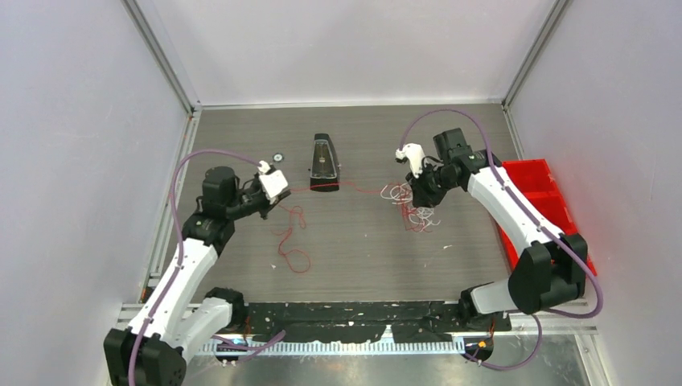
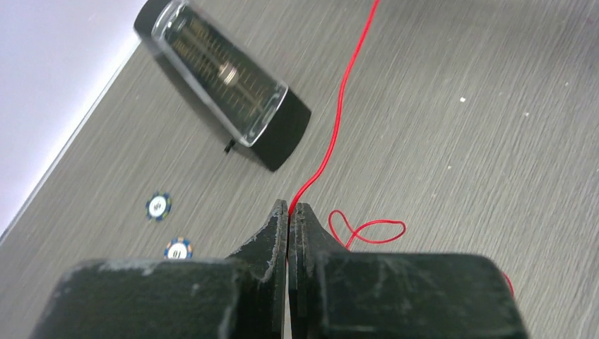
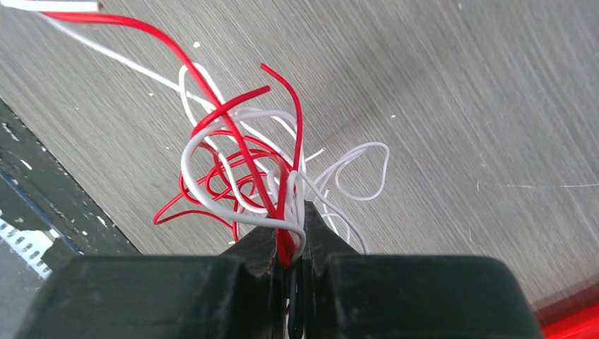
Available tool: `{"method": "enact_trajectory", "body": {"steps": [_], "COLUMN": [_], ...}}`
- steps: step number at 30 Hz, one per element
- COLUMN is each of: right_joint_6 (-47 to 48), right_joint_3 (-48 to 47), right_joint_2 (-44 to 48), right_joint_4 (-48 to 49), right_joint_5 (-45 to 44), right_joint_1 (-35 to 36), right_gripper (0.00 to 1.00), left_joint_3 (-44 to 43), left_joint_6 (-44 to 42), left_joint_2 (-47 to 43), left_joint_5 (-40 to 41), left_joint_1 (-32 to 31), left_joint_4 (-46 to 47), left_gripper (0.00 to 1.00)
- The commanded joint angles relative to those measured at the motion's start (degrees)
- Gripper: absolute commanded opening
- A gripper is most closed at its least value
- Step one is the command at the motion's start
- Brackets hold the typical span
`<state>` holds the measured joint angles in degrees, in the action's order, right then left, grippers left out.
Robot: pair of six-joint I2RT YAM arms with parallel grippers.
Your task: Untangle the cables
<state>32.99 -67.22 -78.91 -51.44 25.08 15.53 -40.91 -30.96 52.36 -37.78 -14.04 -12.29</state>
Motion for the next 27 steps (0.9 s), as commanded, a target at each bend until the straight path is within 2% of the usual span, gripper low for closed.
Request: {"method": "enact_trajectory", "body": {"steps": [1,5,11,14,19,23,25,27], "right_joint_6": [1.21,-0.36,4.47,3.79,0.83,-1.78,-2.47,-2.89], "right_joint_3": [-0.02,-0.30,5.31,5.36,2.23,-0.60,-1.79,-3.18], "right_joint_2": [-1.74,-5.56,-7.54,-8.76,-11.09,-12.09,-12.62,-13.44], "right_joint_4": [2.21,4.33,7.14,7.98,7.90,8.01,7.56,6.14], "right_joint_5": [-3.87,-8.37,-13.82,-13.06,-10.09,-8.26,-8.21,-7.87], "right_joint_1": [-0.12,0.52,-1.15,-1.26,-0.87,2.39,4.04,4.67], "right_gripper": [0.06,0.05,0.05,0.13,0.15,0.18,0.26,0.35], "left_joint_3": [-0.09,-1.86,-8.16,-9.88,-9.67,-9.81,-10.24,-10.60], "left_joint_6": [-3.83,-1.36,-3.05,-3.92,-5.36,-1.17,-1.91,-7.11], "left_joint_2": [-3.94,-6.24,-6.28,-5.56,-6.53,-6.85,-6.26,-4.84], "left_joint_5": [-2.92,-3.09,-10.48,-12.94,-17.33,-17.02,-14.69,-11.17], "left_joint_1": [3.46,5.96,20.36,24.97,25.55,23.64,22.23,21.03], "left_joint_4": [-8.00,-9.71,-14.70,-16.35,-17.28,-16.88,-20.41,-26.91], "left_gripper": [0.00,0.00,0.00,0.00,0.00,0.00,0.00,0.00]}}
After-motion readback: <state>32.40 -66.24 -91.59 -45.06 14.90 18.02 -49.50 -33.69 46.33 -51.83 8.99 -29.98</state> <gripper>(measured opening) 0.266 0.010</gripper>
